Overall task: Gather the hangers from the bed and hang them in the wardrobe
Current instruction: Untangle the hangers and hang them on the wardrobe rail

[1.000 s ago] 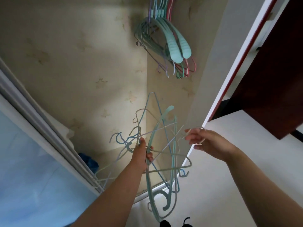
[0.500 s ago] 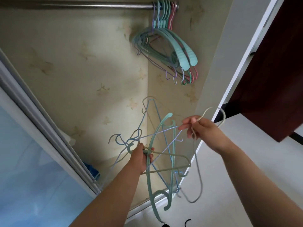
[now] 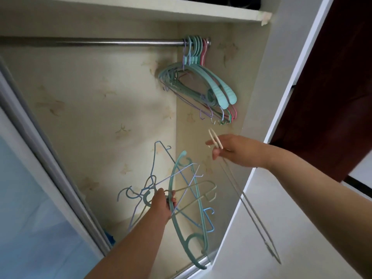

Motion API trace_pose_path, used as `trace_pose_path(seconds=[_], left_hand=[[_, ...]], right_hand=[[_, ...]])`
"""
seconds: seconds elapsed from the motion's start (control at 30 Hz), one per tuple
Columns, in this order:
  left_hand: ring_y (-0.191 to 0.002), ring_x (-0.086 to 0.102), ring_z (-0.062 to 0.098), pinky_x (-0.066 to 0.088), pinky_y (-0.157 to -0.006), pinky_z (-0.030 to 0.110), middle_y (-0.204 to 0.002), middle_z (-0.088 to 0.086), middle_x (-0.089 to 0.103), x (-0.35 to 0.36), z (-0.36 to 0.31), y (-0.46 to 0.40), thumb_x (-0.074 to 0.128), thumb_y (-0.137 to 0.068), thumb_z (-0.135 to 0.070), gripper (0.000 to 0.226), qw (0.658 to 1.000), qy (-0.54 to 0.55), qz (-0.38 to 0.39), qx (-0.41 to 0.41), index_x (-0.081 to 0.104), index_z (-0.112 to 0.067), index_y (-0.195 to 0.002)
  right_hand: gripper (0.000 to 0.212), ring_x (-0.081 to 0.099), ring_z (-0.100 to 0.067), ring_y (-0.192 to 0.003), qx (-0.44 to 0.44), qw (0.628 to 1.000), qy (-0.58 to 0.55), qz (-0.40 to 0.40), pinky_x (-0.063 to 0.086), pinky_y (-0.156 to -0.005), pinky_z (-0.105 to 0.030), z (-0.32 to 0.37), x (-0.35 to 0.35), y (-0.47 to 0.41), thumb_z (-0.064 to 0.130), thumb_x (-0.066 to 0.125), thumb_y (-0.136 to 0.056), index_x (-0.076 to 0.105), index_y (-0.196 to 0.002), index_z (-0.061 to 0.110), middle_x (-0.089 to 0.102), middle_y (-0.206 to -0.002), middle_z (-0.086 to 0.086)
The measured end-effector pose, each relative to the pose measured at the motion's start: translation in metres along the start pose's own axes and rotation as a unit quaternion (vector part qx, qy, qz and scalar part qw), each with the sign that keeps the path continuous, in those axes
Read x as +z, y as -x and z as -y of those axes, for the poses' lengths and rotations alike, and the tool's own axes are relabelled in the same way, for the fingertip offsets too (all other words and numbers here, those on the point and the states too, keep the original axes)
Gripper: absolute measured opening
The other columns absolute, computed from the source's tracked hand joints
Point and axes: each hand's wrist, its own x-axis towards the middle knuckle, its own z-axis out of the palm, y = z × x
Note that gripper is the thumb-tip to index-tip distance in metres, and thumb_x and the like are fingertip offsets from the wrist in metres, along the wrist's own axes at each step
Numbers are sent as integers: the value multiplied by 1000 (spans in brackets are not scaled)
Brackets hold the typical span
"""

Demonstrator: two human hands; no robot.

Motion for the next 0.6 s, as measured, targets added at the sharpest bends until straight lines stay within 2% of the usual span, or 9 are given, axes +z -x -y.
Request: trace_pose_path(seconds=[0.07, 0.17, 0.23, 0.3, 0.37, 0.43, 0.47, 0.53, 0.6], left_hand=[[-27, 42, 11, 35, -35, 14, -77, 15, 54, 2, -7, -1, 32, -103, -24, 29, 1000, 2, -3, 3, 38, -11, -78], [-26, 42, 11, 37, -46, 24, -76, 12, 54, 3, -21, 0, 30, -104, -29, 33, 1000, 16, -5, 4, 39, -11, -78], [-28, 44, 10, 36, -51, 25, -69, 7, 55, 3, -28, -1, 31, -103, -32, 35, 999, 29, -4, 18, 42, -12, -76], [-31, 45, 10, 39, -45, 21, -62, 4, 55, 7, -35, 2, 31, -102, -33, 36, 999, 32, -2, 43, 42, -14, -74], [-33, 42, 11, 36, -39, 18, -67, 5, 52, 15, -42, 5, 29, -102, -35, 38, 998, 49, -7, 48, 43, -15, -74], [-28, 40, 9, 34, -36, 16, -68, 4, 48, 23, -48, 7, 28, -102, -39, 44, 997, 59, -1, 50, 48, -10, -75], [-27, 40, 8, 34, -38, 17, -67, 4, 48, 26, -49, 7, 29, -102, -42, 46, 997, 59, 2, 51, 49, -10, -76], [-30, 41, 8, 35, -43, 22, -67, 2, 50, 32, -52, 8, 33, -102, -44, 44, 997, 65, 4, 52, 51, -10, -80], [-37, 42, 10, 34, -46, 23, -68, 3, 52, 36, -53, 8, 35, -101, -45, 41, 996, 69, 1, 51, 52, -12, -84]], right_hand=[[33, 55, -2, -102, 30, 997, -70, -8, 35, -84, -5, 2, -6, -10, 31, 40, -101, 70, -96, 16, 64, -114, 14], [38, 59, -9, -84, 47, 986, -151, -61, 43, -79, -16, 3, -11, -26, 31, 39, -102, 69, -88, 12, 68, -88, 6], [39, 55, -12, -71, 47, 975, -193, -98, 42, -70, -18, 5, -16, -35, 30, 40, -101, 62, -79, 8, 62, -74, -2], [40, 48, -10, -59, 58, 960, -236, -139, 40, -62, -19, 11, -26, -44, 31, 42, -101, 56, -68, 13, 53, -62, 1], [41, 43, -6, -49, 78, 953, -238, -171, 39, -56, -16, 14, -36, -55, 32, 44, -100, 51, -62, 20, 48, -56, 8], [41, 47, -7, -53, 105, 962, -151, -203, 34, -51, -13, 18, -44, -69, 30, 43, -101, 49, -61, 23, 49, -58, 9], [40, 51, -14, -61, 118, 963, -118, -210, 33, -54, -17, 19, -46, -77, 29, 41, -102, 51, -64, 20, 53, -62, 5], [37, 58, -32, -84, 157, 956, -79, -234, 34, -67, -27, 23, -51, -96, 26, 37, -103, 60, -84, 5, 64, -83, -14], [32, 59, -37, -100, 182, 943, -77, -269, 38, -75, -31, 34, -59, -112, 19, 35, -102, 58, -107, -3, 62, -105, -24]])
